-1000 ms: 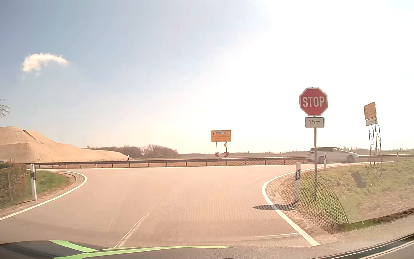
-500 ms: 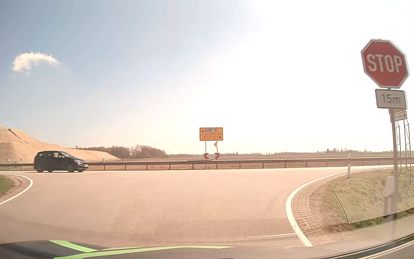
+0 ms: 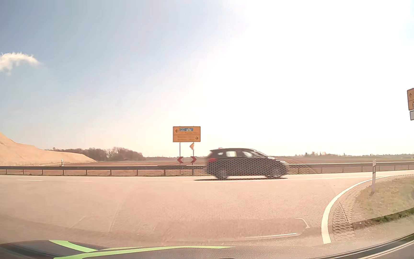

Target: Follow the waypoints while adhering to traffic rules and regulations

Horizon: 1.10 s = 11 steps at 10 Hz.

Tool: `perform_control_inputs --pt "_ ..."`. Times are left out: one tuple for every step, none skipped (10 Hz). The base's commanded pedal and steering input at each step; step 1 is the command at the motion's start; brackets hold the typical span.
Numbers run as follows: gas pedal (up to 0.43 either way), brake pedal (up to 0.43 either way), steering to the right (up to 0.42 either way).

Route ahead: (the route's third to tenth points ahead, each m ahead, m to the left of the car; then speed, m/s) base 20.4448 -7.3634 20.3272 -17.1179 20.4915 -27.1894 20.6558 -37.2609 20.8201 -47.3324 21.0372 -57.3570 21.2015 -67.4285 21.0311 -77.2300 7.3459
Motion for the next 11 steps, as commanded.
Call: perform_control_inputs --pt "0.000 0.280 0.155" --pt "0.000 0.280 0.170" --pt "0.000 0.287 0.179" --pt "0.000 0.287 0.190" --pt "0.000 0.287 0.198" --pt "0.000 0.293 0.205" --pt "0.000 0.299 0.215" --pt "0.000 0.299 0.225" --pt "0.000 0.299 0.231" --pt "0.000 0.305 0.232" --pt "0.000 0.299 0.232"
